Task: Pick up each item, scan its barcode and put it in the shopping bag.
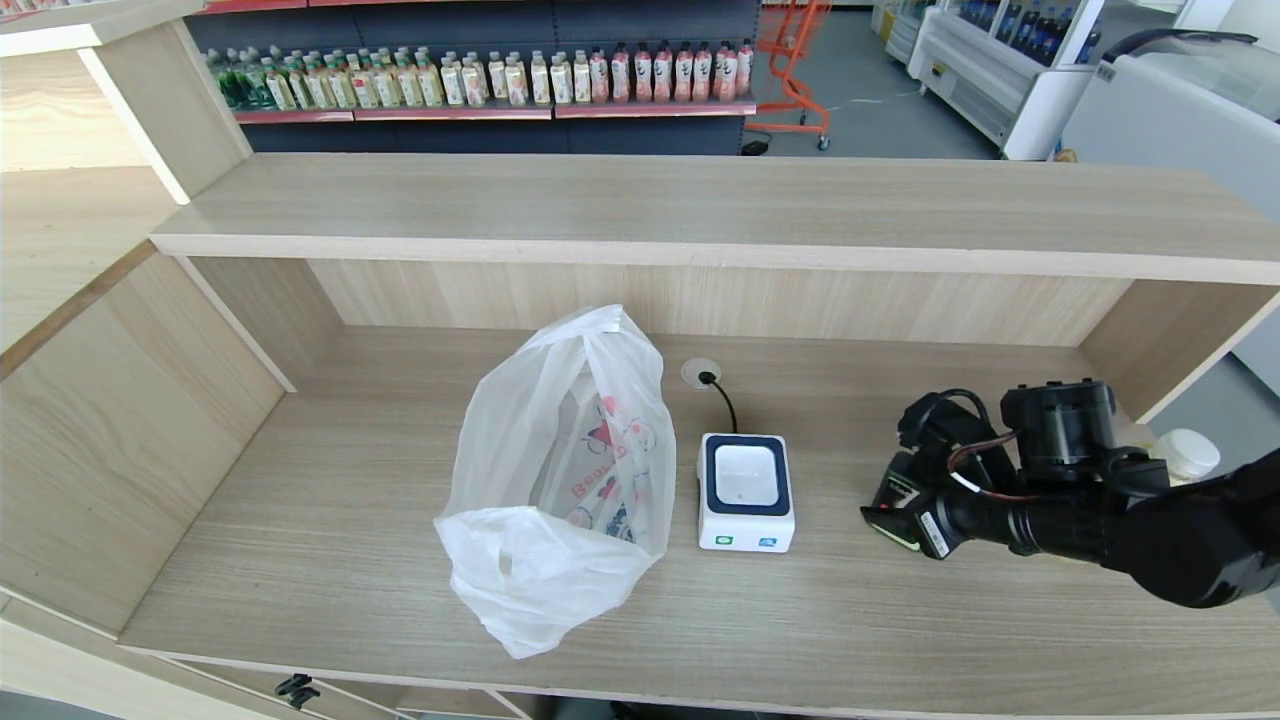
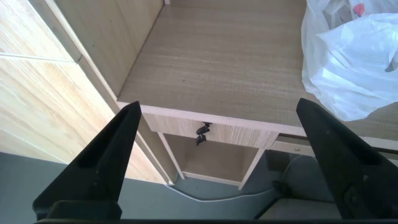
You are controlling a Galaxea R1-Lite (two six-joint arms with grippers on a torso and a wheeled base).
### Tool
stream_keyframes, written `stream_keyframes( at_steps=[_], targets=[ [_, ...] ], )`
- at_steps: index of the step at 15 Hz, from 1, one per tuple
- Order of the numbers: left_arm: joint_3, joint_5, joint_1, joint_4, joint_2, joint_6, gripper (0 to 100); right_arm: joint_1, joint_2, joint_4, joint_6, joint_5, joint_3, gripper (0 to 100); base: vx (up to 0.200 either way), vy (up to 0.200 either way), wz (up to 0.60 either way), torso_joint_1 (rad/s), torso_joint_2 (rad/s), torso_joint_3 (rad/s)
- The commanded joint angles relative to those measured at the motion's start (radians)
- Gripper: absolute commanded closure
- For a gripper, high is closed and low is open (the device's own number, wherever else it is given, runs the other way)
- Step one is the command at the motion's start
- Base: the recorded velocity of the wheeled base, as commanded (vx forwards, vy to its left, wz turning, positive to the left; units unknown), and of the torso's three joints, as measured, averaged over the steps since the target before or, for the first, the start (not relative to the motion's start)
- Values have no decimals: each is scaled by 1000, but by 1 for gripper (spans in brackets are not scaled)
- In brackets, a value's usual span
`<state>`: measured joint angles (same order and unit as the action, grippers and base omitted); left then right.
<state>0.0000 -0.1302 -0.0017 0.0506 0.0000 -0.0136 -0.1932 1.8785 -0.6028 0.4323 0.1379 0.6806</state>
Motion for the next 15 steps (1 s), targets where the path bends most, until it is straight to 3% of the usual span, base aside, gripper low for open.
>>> stream_keyframes(
  at_steps=[1, 4, 7, 11, 13, 15],
  targets=[
    [0, 0, 0, 0, 0, 0, 0, -9, -4, -2, 0, 2, 2, 100, 0, 0, 0, 0, 0, 0],
    [0, 0, 0, 0, 0, 0, 0, -26, -79, -101, 5, -1, -27, 100, 0, 0, 0, 0, 0, 0],
    [0, 0, 0, 0, 0, 0, 0, -2, -352, -141, 86, -1, -210, 100, 0, 0, 0, 0, 0, 0],
    [0, 0, 0, 0, 0, 0, 0, 103, -529, -180, 563, 22, -262, 100, 0, 0, 0, 0, 0, 0],
    [0, 0, 0, 0, 0, 0, 0, 106, -544, -288, 806, 198, -260, 100, 0, 0, 0, 0, 0, 0],
    [0, 0, 0, 0, 0, 0, 0, 106, -547, -293, 1181, 506, -260, 100, 0, 0, 0, 0, 0, 0]
  ],
)
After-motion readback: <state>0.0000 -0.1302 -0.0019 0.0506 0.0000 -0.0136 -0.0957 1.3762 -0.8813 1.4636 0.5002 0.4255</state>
